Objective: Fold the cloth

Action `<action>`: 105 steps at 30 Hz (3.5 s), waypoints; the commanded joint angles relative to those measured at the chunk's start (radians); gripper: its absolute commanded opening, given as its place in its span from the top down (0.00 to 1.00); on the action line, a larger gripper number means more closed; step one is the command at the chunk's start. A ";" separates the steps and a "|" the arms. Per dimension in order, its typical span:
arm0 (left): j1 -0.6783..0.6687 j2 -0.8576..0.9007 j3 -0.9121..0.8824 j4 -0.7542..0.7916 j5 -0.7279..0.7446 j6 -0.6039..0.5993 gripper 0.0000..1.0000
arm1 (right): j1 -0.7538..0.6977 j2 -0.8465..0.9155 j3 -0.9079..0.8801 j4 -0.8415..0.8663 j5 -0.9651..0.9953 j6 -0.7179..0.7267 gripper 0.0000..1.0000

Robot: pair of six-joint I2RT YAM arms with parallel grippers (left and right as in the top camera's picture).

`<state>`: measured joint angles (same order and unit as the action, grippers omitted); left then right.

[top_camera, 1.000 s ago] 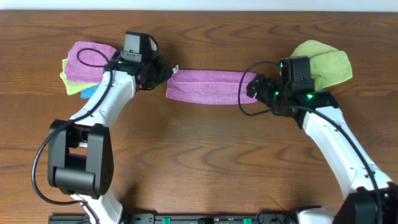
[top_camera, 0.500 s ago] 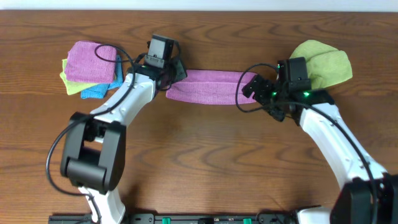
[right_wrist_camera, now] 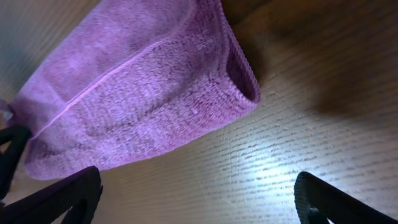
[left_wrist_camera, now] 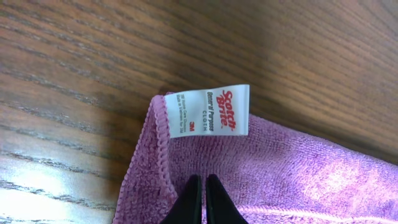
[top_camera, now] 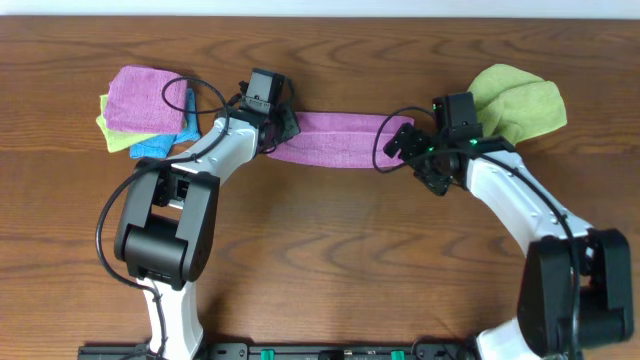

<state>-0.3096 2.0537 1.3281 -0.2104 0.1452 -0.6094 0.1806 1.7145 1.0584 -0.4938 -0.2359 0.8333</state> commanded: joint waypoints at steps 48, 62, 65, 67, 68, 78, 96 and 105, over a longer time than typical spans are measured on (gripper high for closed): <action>0.002 0.056 0.010 -0.051 -0.023 -0.003 0.94 | 0.008 0.251 0.006 0.356 0.021 0.032 0.99; 0.002 0.056 0.010 -0.055 -0.022 0.003 0.94 | 0.103 0.126 0.006 0.378 0.011 -0.019 0.99; 0.002 0.056 0.010 -0.055 -0.021 0.003 0.94 | 0.124 0.122 0.008 0.386 0.011 -0.019 0.99; 0.002 0.056 0.010 -0.056 -0.021 0.003 0.94 | 0.138 0.122 0.012 0.389 0.006 -0.019 0.99; 0.002 0.056 0.010 -0.058 -0.021 0.003 0.94 | 0.147 0.122 0.016 0.389 0.006 -0.019 0.99; 0.002 0.056 0.010 -0.059 -0.021 0.003 0.94 | 0.201 0.122 0.100 0.389 0.006 -0.028 0.99; 0.002 0.055 0.015 -0.070 0.014 0.004 0.94 | 0.286 0.122 0.158 0.389 0.021 -0.058 0.99; 0.003 0.055 0.108 -0.158 0.028 0.076 0.94 | 0.307 0.122 0.158 0.391 0.042 -0.064 0.99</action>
<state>-0.3088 2.0892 1.3861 -0.3477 0.1593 -0.5789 0.4759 1.8534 1.1965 -0.1062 -0.2131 0.7837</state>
